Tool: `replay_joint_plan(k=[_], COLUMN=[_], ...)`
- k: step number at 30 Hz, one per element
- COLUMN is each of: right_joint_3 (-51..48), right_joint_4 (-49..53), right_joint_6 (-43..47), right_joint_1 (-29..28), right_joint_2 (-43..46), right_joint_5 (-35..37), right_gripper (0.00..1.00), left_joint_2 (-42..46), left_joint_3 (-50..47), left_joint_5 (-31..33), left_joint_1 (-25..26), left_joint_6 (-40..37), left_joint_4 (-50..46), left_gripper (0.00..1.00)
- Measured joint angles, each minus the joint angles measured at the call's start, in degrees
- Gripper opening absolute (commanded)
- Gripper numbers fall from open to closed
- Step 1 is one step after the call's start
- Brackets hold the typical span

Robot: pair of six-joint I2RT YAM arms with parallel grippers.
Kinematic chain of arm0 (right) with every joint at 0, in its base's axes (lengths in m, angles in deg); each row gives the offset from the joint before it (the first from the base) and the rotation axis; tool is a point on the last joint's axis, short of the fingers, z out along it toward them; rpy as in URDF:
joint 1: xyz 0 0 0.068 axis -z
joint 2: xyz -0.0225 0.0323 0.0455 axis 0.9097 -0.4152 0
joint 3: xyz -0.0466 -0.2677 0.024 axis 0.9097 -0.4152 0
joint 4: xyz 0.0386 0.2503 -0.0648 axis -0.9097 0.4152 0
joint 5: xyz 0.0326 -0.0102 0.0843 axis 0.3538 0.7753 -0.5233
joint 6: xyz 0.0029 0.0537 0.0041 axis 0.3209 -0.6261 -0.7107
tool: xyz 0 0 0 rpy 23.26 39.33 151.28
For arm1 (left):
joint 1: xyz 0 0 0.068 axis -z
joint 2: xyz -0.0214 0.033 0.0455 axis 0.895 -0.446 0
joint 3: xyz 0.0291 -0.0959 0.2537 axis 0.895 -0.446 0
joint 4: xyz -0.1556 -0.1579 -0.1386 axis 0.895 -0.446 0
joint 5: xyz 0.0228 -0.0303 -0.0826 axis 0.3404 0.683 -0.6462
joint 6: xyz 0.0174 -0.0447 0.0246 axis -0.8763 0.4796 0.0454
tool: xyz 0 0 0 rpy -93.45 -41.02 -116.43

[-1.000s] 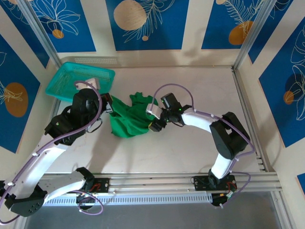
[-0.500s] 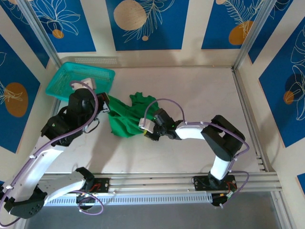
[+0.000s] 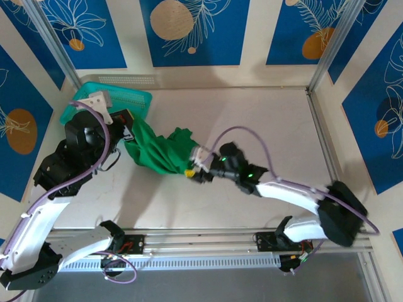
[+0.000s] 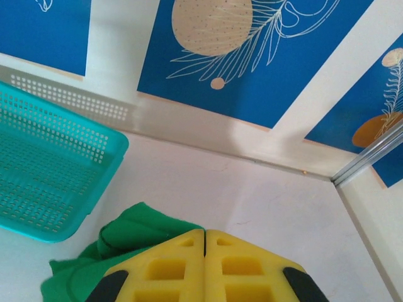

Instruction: Fold the inside-out t-shirt

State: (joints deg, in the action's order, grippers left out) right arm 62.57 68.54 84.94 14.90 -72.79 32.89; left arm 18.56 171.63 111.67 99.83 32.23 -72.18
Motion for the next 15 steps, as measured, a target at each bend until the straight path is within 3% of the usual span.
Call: replay_joint_plan(k=[6, 12, 15], right_joint_3=[0.9, 8.4, 11.3], right_joint_4=[-6.2, -13.2, -15.7], right_joint_6=[-4.1, -5.9, -5.7], right_joint_1=[-9.5, -10.5, -10.3], right_joint_2=[-17.0, -26.4, -30.0], right_joint_5=[5.7, 15.6, 18.7], right_gripper=[0.72, 0.72, 0.67], left_joint_2=[-0.8, -1.5, -1.6], left_joint_3=[0.0, 1.0, 1.1], left_joint_5=[-1.5, -2.4, -2.4], left_joint_1=[0.0, -0.1, -0.1], left_joint_6=[0.1, 0.1, 0.2], left_joint_4=[0.0, 0.0, -0.1], left_gripper=[0.00, 0.00, 0.00])
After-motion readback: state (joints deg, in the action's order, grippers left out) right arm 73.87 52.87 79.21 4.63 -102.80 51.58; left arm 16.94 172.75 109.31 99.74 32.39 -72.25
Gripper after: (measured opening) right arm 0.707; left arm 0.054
